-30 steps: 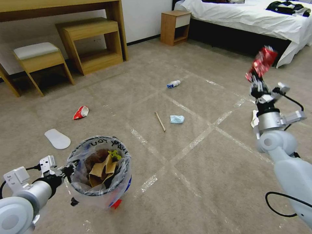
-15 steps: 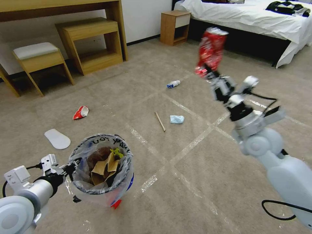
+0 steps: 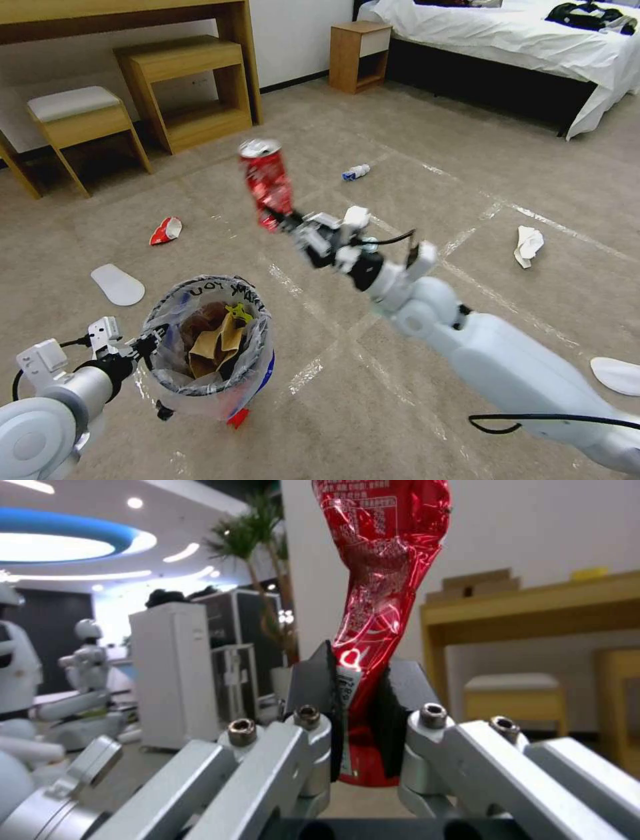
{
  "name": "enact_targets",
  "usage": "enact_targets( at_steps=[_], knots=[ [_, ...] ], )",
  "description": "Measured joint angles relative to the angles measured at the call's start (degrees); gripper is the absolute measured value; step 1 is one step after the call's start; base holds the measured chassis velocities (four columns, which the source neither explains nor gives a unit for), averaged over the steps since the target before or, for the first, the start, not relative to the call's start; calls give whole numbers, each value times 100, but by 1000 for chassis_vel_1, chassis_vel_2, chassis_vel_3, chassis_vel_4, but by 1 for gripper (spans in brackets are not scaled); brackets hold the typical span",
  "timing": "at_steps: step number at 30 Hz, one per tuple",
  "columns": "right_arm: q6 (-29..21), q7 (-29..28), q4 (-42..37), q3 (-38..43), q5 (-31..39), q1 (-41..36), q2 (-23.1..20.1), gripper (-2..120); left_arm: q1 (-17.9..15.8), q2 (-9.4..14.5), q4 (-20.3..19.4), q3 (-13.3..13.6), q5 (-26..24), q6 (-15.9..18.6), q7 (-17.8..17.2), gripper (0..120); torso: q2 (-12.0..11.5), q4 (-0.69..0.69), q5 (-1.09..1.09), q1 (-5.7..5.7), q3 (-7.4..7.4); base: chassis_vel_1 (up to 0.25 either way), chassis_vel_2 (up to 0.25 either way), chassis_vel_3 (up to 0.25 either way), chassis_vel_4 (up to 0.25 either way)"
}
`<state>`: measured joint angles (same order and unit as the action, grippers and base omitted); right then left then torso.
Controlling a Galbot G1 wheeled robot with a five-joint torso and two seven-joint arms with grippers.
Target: Pick up the trash bin and place the garbage on the floor into it.
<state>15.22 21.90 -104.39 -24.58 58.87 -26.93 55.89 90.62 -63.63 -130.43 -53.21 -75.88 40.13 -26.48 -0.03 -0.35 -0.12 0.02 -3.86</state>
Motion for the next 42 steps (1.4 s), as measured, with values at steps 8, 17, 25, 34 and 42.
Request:
enact_targets(
  at_steps=[8, 17, 25, 34, 42],
  knots=[
    [68, 22, 380, -474, -112, 43, 329, 9, -8, 17, -3, -19, -31, 2, -15, 0, 0, -1, 1, 0, 0, 0, 0, 0, 0],
    [167, 47, 728, -938, -360, -168, 619, 9, -20, 27, -21, -16, -53, 8, -33, 0, 0, -1, 1, 0, 0, 0, 0, 0, 0],
    [199, 20, 953, -1151, -444, -280, 762, 9, -1, 20, -85, -25, -79, 12, -50, 0, 0, -1, 1, 0, 1, 0, 0, 0, 0],
    [223, -34, 1103, -1305, -539, -394, 926, 9, 37, -17, -143, -17, -78, 20, -59, 0, 0, -1, 1, 0, 1, 0, 0, 0, 0],
    [224, -123, 1118, -1326, -567, -382, 922, 9, 59, -36, -183, -25, -66, 24, -64, 0, 0, -1, 2, 0, 0, 0, 0, 0, 0]
  ],
)
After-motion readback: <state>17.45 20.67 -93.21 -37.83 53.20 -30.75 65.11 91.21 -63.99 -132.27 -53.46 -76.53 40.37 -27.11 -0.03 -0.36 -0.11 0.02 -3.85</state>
